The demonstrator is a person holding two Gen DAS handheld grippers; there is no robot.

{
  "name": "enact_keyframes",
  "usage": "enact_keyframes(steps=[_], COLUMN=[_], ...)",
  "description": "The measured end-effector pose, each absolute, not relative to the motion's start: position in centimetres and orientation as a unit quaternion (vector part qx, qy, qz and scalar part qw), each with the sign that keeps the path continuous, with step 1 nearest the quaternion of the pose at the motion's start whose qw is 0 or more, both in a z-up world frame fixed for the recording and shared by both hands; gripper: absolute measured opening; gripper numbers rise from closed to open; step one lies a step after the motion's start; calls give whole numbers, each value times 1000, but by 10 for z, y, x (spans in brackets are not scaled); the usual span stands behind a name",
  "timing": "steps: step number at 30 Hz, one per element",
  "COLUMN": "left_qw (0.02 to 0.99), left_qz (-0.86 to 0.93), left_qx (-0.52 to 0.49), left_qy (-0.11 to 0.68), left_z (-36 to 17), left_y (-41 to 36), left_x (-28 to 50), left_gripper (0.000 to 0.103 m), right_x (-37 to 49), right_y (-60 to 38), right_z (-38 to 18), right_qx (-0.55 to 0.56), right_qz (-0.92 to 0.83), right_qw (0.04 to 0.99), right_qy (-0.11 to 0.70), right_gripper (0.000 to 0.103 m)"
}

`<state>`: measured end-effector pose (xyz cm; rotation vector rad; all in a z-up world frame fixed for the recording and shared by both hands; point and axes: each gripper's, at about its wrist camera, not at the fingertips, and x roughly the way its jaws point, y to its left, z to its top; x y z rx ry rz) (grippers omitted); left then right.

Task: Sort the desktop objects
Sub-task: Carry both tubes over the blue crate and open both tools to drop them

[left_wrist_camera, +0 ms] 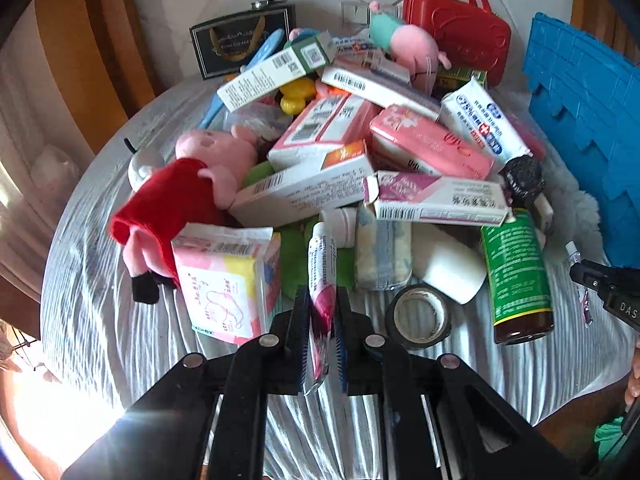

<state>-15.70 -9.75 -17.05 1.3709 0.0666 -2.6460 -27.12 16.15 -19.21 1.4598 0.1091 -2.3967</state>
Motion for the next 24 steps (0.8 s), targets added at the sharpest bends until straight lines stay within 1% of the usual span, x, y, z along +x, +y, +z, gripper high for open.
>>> enact_keyframes(steps=[2, 3, 4, 6, 8, 12, 16, 24], left_qw=[71, 69, 68, 66, 64, 48, 19, -57], left_qz=[-896, -901, -905, -913, -918, -929, -940, -954], left_qx=[437, 428, 419, 403, 390, 366, 340, 293], left_qy=[20, 17, 13, 4, -3, -8, -20, -34], left_z=[-151, -145, -137, -118, -94, -66, -50, -24], left_y=[-84, -59, -57, -65, -61, -42, -23, 21], left_x=[-196, -210, -212, -238, -223, -215, -212, -212], left_gripper=[11, 11, 11, 11, 11, 11, 11, 11], right_x=[-274, -273, -282, -277, -269, -260, -241, -210], right_y=[164, 162, 170, 164, 162, 157, 159, 165], right_z=[-174, -163, -160, -140, -123, -83, -50, -5], right_qx=[490, 479, 468, 444, 419, 374, 333, 263], right_qz=[-853, -859, -864, -876, -888, -909, -927, -955], right_qw=[174, 178, 181, 185, 186, 180, 167, 118], right_qy=[32, 31, 30, 29, 32, 42, 47, 62], right_gripper=[18, 18, 18, 18, 18, 18, 18, 18])
